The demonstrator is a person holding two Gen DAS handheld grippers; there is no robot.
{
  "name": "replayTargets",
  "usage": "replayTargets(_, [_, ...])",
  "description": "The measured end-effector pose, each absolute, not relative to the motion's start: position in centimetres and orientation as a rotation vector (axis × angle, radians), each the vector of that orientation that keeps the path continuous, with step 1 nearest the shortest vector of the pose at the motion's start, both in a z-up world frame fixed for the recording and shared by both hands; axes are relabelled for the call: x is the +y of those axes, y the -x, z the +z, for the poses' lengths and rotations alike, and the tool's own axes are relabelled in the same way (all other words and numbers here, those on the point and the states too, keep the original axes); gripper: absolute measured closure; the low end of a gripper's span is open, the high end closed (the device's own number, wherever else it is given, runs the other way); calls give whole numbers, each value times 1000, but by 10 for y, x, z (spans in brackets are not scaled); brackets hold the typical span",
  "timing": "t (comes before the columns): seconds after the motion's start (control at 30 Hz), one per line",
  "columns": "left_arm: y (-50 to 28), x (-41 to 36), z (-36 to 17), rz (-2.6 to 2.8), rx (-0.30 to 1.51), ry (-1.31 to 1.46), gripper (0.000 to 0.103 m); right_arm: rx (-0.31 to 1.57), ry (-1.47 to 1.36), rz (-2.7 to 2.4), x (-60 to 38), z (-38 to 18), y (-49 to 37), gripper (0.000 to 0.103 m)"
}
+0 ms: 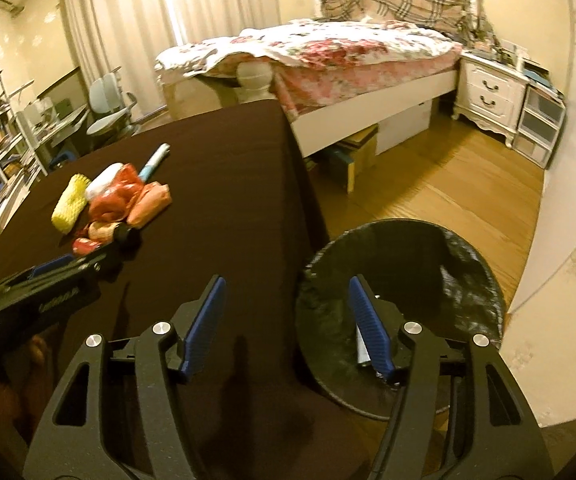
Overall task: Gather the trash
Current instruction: 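Move both tools back to the table and grasp the red can with the left tool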
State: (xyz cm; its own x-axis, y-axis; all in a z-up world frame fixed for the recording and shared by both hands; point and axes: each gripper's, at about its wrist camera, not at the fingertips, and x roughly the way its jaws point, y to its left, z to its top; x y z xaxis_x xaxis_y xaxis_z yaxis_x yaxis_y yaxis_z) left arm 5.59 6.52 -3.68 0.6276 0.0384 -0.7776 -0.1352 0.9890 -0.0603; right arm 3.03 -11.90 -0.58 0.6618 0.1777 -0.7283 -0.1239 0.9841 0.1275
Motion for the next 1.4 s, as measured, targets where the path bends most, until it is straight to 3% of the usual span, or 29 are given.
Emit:
replayTargets(1.03, [-49, 132, -47, 142, 929, 204, 30, 863, -7, 249, -70, -14, -28, 37])
replayTargets(1.4, [-36, 154, -47, 94, 908, 179, 66, 865, 17, 273, -53, -14, -30, 37])
